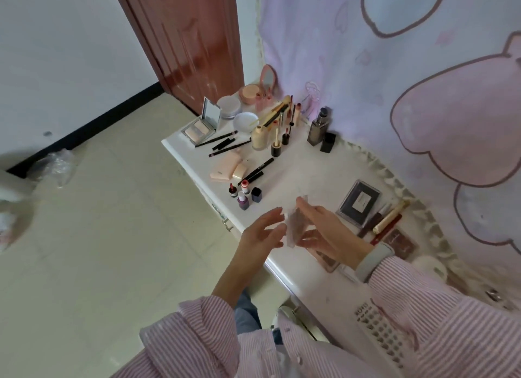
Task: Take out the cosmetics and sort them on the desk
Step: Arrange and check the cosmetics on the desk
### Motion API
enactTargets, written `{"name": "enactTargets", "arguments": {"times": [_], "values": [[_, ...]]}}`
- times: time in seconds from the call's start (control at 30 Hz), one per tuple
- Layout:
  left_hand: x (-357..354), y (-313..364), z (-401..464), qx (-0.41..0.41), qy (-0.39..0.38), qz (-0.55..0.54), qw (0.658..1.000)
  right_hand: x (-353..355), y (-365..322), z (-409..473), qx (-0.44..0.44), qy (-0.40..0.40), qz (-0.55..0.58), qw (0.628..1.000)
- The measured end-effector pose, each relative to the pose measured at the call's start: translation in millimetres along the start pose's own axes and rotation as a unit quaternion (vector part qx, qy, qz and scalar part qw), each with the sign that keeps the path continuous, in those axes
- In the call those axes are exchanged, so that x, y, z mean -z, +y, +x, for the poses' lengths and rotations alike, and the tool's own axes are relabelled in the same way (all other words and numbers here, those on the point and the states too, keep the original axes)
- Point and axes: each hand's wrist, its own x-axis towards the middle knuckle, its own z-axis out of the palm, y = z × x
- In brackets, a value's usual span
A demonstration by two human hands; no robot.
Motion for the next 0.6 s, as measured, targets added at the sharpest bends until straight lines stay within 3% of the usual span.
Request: {"name": "enactTargets", "arguments": {"times": [0.1, 0.2, 0.27, 0.4, 0.6], "values": [[-7.8, 5.7, -0.5, -0.021, 0.047, -0.033, 0.998, 6.0, 4.9, -11.3, 0.059, 0.063, -0.079, 0.993], [-7.3, 10.0, 3.3, 0.029, 0.062, -0.150, 0.986, 11.5, 0.4, -24.2, 0.137, 0.080, -0.187, 0.969], [-5.6, 15.7, 5.5, 0.063, 0.013, -0.261, 0.963, 11.7, -4.9, -34.8, 0.199, 0.079, -0.292, 0.932], [-6.6, 27.3, 6.9, 0.095, -0.067, -0.415, 0.903, 9.7, -13.1, -51.7, 0.291, 0.066, -0.501, 0.812], [-18.5, 30.1, 11.7, 0.103, -0.127, -0.450, 0.878, 14.2, -25.8, -59.2, 0.333, 0.082, -0.583, 0.736]]}}
